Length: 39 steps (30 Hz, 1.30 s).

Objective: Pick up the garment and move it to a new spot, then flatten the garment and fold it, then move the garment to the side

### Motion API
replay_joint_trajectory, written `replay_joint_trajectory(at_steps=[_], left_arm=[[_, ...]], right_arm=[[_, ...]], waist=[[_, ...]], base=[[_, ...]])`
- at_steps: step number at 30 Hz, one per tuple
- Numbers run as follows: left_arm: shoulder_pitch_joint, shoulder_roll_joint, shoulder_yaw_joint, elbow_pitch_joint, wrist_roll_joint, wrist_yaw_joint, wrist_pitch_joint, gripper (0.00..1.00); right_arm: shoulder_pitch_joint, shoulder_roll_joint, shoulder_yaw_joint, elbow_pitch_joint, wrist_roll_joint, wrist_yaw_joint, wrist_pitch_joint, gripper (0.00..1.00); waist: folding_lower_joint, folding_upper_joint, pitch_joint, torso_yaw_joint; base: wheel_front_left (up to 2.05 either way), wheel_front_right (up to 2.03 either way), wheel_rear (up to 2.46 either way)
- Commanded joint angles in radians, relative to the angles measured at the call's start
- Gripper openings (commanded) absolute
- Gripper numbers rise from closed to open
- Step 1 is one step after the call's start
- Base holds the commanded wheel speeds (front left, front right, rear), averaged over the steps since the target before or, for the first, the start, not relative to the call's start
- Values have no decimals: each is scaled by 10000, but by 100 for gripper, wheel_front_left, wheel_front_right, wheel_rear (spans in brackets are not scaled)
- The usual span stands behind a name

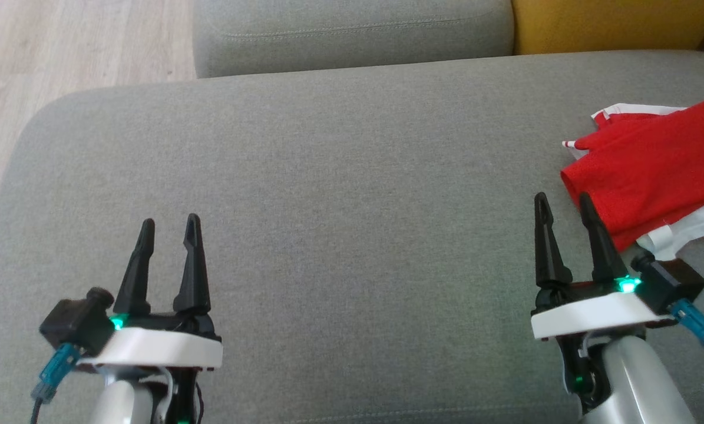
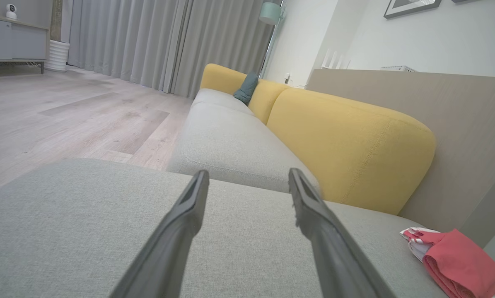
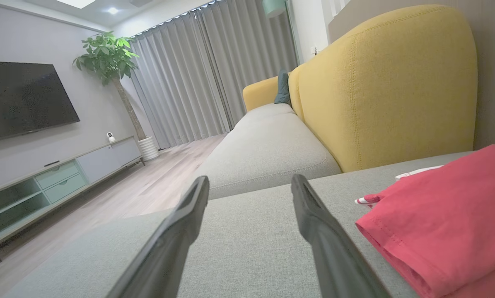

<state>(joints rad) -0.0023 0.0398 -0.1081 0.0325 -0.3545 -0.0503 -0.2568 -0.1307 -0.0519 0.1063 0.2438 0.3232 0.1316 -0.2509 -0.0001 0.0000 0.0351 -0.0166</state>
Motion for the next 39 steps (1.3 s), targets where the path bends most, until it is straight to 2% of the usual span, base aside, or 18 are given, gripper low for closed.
replay_joint_trajectory(at_steps=[1, 7, 8, 12, 39], left_arm=[[-277, 104, 382, -314, -37, -35, -49, 100], [-296, 104, 355, -388, -64, -70, -49, 100], [0, 0, -5, -14, -2, -38, 0, 0], [153, -51, -88, 532, -47, -28, 20, 0], [-111, 106, 246, 904, -2899, -195, 688, 0]], right_arm=[[-127, 16, 231, -329, 64, -9, -108, 100], [-153, 16, 256, -304, 58, -9, -108, 100], [0, 2, 10, 5, 27, 0, 0, 0], [166, 25, 32, 508, 73, 0, 21, 0], [188, -109, -276, 392, 2997, -2, 665, 0]], waist=[[1, 0, -6, -11], [1, 0, 6, -52], [1, 0, 6, -54], [1, 0, 3, -56], [1, 0, -67, -8]], base=[[0, 0, 0], [0, 0, 0], [0, 0, 0], [0, 0, 0], [0, 0, 0]])
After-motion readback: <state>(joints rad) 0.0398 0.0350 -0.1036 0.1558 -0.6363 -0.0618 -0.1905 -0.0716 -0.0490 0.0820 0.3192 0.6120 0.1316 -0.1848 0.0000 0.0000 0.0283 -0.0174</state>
